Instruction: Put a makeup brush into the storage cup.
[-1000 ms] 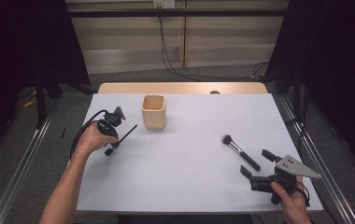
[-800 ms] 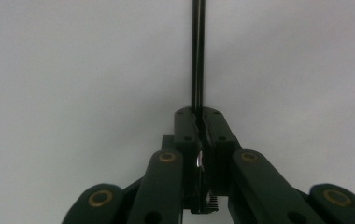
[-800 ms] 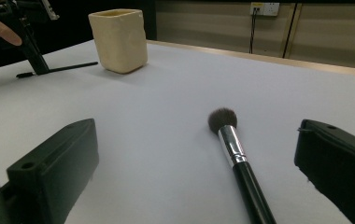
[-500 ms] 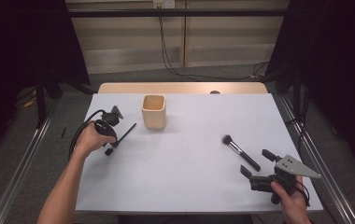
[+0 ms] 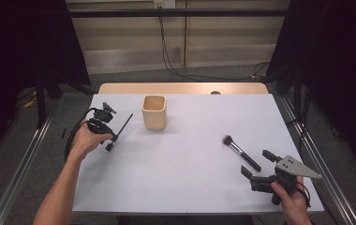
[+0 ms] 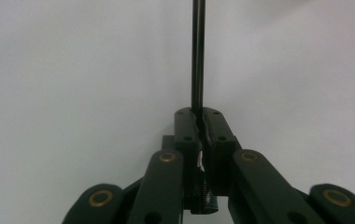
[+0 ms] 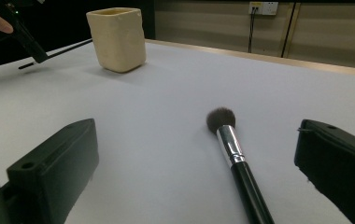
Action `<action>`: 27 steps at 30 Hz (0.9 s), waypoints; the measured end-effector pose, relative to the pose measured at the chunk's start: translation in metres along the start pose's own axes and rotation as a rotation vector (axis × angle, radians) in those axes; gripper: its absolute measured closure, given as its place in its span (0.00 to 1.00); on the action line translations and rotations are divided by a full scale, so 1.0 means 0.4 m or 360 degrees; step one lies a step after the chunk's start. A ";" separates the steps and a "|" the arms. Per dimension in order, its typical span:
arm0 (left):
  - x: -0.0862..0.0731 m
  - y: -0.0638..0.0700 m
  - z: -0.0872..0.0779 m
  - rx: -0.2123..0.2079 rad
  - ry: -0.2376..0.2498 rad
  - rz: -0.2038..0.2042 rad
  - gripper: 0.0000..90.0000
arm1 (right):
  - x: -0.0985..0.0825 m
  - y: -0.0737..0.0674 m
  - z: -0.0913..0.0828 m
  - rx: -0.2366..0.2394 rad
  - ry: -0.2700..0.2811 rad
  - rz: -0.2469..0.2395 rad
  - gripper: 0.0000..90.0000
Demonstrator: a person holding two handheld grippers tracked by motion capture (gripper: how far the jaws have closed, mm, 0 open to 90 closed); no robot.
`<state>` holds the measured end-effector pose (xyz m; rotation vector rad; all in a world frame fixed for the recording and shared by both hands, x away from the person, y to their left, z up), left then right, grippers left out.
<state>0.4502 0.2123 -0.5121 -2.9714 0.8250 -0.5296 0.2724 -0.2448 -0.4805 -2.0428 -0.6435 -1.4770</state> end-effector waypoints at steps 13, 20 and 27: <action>0.018 -0.005 -0.045 -0.0022 0.0314 -0.0102 0.95 | 0.001 -0.001 0.000 0.0003 0.0001 -0.0004 0.00; 0.025 -0.004 -0.072 -0.0038 0.0498 -0.0131 0.95 | 0.002 -0.002 -0.001 0.0010 0.0007 -0.0008 0.00; 0.025 0.008 -0.100 -0.0083 0.0704 -0.0153 0.95 | 0.003 -0.002 -0.002 0.0014 0.0014 -0.0012 0.00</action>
Point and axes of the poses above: each handheld gripper's, and its own axes: z roughly forward along the jaws, x roughly out of its top, y roughly to its right, the point moved 9 cm from there along z, roughly forward along the jaws, and after that the axes turned 14 degrees about x, right-handed, at the moved point
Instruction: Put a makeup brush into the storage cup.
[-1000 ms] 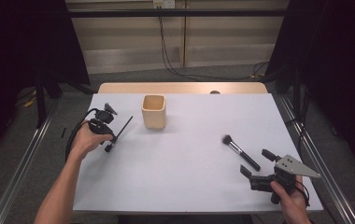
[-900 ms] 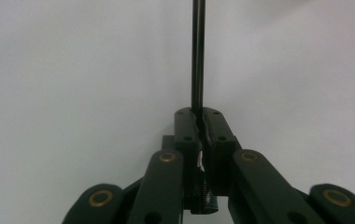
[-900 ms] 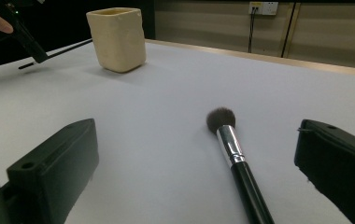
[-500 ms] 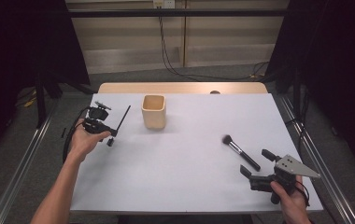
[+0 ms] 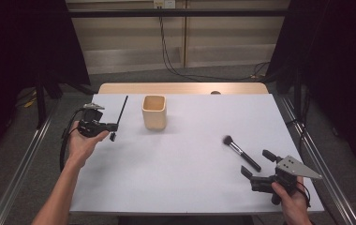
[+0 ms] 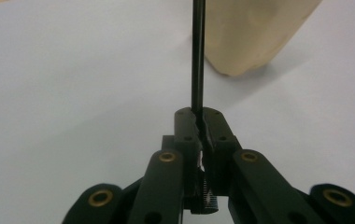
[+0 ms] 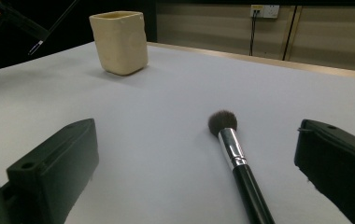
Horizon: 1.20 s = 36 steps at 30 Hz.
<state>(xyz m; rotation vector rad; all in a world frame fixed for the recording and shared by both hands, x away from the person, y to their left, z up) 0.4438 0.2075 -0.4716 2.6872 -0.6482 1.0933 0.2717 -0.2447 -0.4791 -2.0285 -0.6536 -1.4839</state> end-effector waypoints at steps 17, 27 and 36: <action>-0.009 0.043 -0.060 -0.0089 0.0258 0.0013 0.95 | 0.001 0.000 -0.001 0.0003 0.0008 0.0005 0.00; -0.018 0.087 -0.079 -0.0196 0.0335 0.0039 0.95 | 0.001 0.000 -0.001 0.0001 0.0008 0.0003 0.00; -0.015 0.130 -0.093 -0.0272 0.0370 0.0078 0.95 | 0.003 0.000 -0.002 0.0001 0.0014 0.0003 0.00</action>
Point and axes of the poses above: each handheld gripper's, and its own axes: z roughly forward along the jaws, x roughly out of its top, y roughly to its right, the point moved 9 cm from there along z, roughly forward along the jaws, and after that the axes turned 14 degrees about x, right-handed, at the moved point
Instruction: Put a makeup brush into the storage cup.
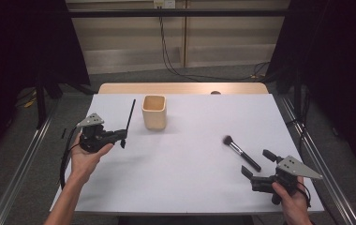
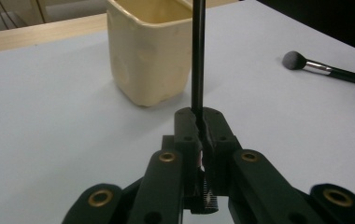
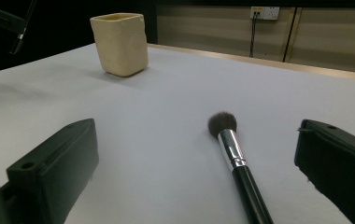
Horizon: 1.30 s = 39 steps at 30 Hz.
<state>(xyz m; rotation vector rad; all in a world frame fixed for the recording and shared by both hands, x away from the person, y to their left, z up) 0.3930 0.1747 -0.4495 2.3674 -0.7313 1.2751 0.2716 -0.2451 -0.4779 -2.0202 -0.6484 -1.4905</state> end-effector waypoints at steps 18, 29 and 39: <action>0.019 0.088 0.005 -0.0154 0.0035 0.0086 0.95 | 0.001 -0.005 0.001 0.0019 0.0001 0.0001 0.00; 0.019 0.162 0.015 -0.0279 -0.0007 0.0161 0.95 | 0.001 -0.008 0.002 0.0031 0.0000 -0.0005 0.00; 0.021 0.236 0.024 -0.0440 -0.0028 0.0162 0.95 | -0.003 -0.010 0.004 0.0050 -0.0017 0.0008 0.00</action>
Point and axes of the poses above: each handheld gripper's, and its own axes: z roughly forward along the jaws, x roughly out of its top, y roughly to its right, the point moved 9 cm from there along z, roughly forward along the jaws, and after that the axes turned 14 degrees about x, right-handed, at the moved point
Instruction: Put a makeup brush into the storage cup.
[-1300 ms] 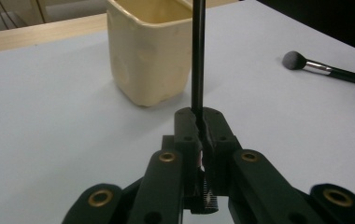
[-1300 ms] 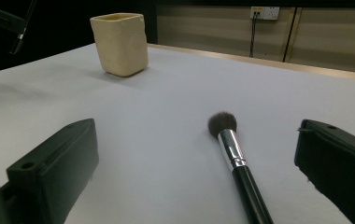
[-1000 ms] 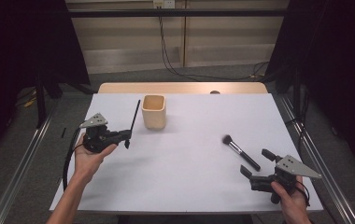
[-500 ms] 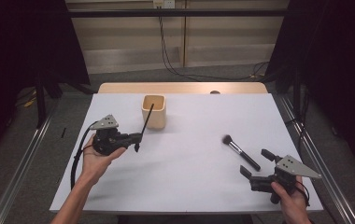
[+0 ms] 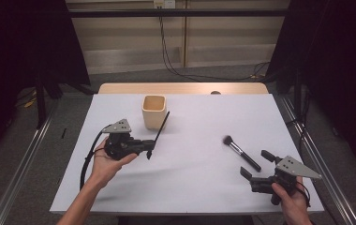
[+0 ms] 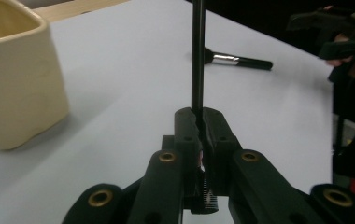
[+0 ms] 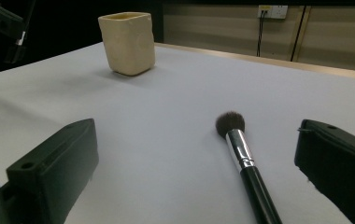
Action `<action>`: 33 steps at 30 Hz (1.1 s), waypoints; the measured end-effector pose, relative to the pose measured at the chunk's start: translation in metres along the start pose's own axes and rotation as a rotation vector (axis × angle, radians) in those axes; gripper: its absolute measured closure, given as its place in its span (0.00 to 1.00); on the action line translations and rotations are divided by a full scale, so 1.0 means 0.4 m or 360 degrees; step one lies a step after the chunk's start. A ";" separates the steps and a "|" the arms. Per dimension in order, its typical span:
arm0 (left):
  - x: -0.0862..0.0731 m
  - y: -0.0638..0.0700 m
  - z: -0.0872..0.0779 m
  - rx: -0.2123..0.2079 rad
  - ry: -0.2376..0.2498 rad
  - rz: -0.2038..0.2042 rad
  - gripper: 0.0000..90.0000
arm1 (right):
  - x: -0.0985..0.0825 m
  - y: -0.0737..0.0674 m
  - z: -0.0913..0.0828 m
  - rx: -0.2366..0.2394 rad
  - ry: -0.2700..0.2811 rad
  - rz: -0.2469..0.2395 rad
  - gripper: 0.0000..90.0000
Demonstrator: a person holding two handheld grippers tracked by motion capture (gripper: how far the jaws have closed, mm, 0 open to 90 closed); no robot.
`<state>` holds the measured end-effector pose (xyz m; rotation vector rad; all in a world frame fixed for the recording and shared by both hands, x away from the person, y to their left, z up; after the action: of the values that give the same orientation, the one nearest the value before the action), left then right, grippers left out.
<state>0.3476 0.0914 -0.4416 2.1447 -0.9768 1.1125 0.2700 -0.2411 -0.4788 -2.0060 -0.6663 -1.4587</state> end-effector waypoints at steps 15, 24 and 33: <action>0.016 0.092 0.045 -0.0123 -0.0092 0.0132 0.95 | 0.001 -0.005 -0.001 0.0018 0.0000 -0.0014 0.00; 0.026 0.133 0.059 -0.0195 -0.0131 0.0173 0.95 | 0.001 -0.007 0.001 0.0024 0.0001 -0.0011 0.00; 0.033 0.184 0.081 -0.0290 -0.0235 0.0250 0.95 | 0.001 -0.008 0.002 0.0031 0.0001 -0.0013 0.00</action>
<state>0.3095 0.0194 -0.4384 2.0532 -1.2813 0.9059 0.2684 -0.2382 -0.4782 -1.9904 -0.6864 -1.4522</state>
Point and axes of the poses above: each handheld gripper's, and its own axes: z roughly forward along the jaws, x roughly out of its top, y roughly to its right, the point moved 9 cm from there along z, roughly forward along the jaws, and after that the axes turned 14 degrees about x, right-handed, at the moved point
